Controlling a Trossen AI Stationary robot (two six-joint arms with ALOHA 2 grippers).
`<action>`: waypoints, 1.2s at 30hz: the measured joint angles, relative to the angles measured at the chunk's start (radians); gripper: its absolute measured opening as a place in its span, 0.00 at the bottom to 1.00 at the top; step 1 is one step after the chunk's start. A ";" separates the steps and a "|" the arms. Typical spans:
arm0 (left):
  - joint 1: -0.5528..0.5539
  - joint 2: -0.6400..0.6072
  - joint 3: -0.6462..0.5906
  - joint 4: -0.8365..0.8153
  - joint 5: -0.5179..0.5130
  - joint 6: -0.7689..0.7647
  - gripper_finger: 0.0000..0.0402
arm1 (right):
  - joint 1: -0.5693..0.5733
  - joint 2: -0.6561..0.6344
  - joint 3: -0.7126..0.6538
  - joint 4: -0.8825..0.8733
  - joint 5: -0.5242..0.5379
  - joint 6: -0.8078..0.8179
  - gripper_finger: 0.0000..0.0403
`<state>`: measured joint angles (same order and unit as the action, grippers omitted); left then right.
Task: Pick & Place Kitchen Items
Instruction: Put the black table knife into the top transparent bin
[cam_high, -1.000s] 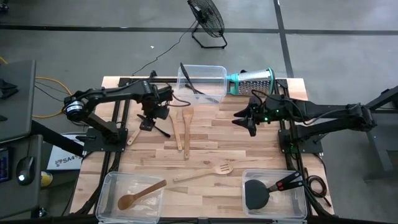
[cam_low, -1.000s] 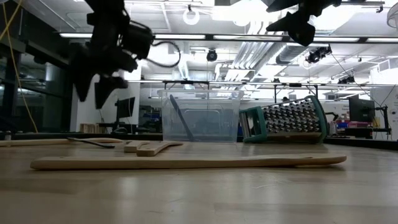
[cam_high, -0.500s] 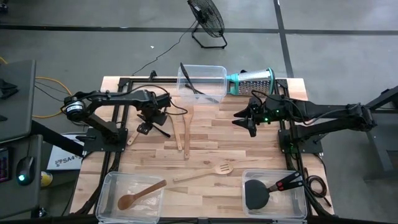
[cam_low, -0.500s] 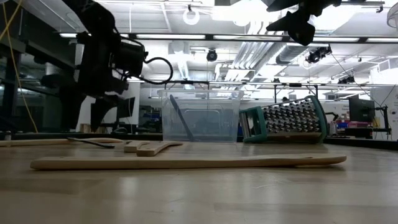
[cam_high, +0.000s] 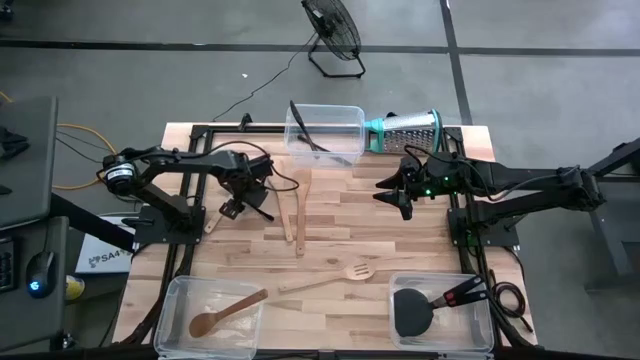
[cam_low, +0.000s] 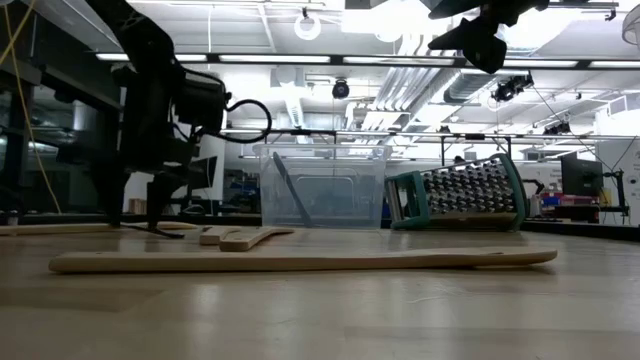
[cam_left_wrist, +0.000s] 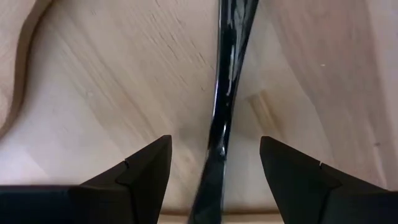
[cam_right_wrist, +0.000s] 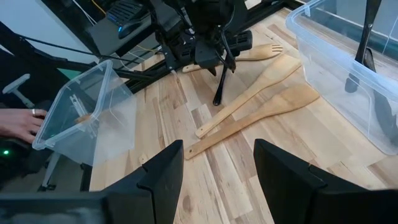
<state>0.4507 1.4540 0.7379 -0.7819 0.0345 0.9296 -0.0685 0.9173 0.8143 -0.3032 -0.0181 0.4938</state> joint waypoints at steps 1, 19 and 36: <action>0.000 0.000 -0.007 0.015 -0.001 0.011 0.60 | 0.000 0.000 0.000 0.000 0.000 0.000 0.47; 0.000 -0.003 -0.061 0.101 -0.019 0.080 0.60 | 0.000 0.000 0.000 -0.001 0.034 -0.001 0.47; 0.001 -0.001 -0.063 0.107 0.000 0.080 0.29 | 0.000 0.000 0.000 0.000 0.068 -0.002 0.47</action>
<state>0.4515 1.4532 0.6750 -0.6749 0.0345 1.0095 -0.0681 0.9173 0.8143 -0.3030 0.0498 0.4919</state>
